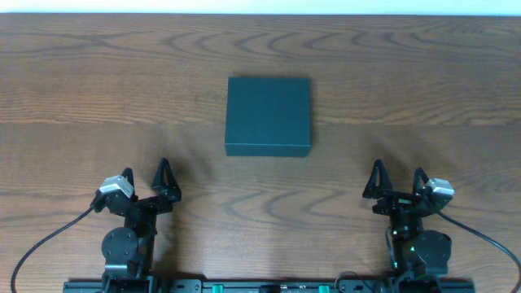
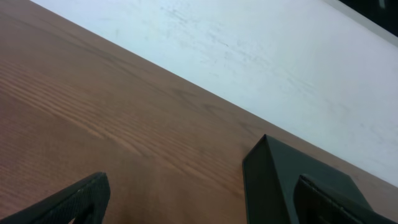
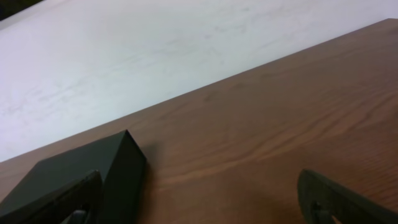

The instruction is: Pack container

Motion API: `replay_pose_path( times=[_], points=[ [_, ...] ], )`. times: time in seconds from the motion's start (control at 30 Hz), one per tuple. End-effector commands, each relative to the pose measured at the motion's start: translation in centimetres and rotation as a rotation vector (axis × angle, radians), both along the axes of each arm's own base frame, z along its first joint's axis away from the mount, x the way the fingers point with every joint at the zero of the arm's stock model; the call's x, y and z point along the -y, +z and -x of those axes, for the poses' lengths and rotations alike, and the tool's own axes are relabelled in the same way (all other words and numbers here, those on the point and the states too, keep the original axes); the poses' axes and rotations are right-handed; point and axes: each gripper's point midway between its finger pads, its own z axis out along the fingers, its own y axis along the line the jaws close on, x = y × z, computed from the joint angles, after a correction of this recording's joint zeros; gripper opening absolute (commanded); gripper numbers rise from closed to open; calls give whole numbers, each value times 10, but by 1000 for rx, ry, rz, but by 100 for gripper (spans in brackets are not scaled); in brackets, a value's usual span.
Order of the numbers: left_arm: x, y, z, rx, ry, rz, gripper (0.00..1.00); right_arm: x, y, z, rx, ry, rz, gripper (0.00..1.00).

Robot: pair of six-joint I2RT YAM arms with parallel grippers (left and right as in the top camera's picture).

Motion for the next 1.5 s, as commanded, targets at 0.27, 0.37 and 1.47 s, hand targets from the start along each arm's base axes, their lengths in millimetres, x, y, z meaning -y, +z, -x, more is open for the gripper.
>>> replay_pose_path(
  times=[0.27, 0.37, 1.47],
  points=[
    [-2, -17, 2, -66, -25, -261, 95, -9, -1, 0, -7, 93, 562, 99],
    [-2, -17, 2, -66, -24, -261, 95, -9, -1, 0, -7, 94, 570, 99],
    [-2, -17, 2, -66, -25, -261, 95, -9, -1, 0, -7, 94, 570, 99]
  ],
)
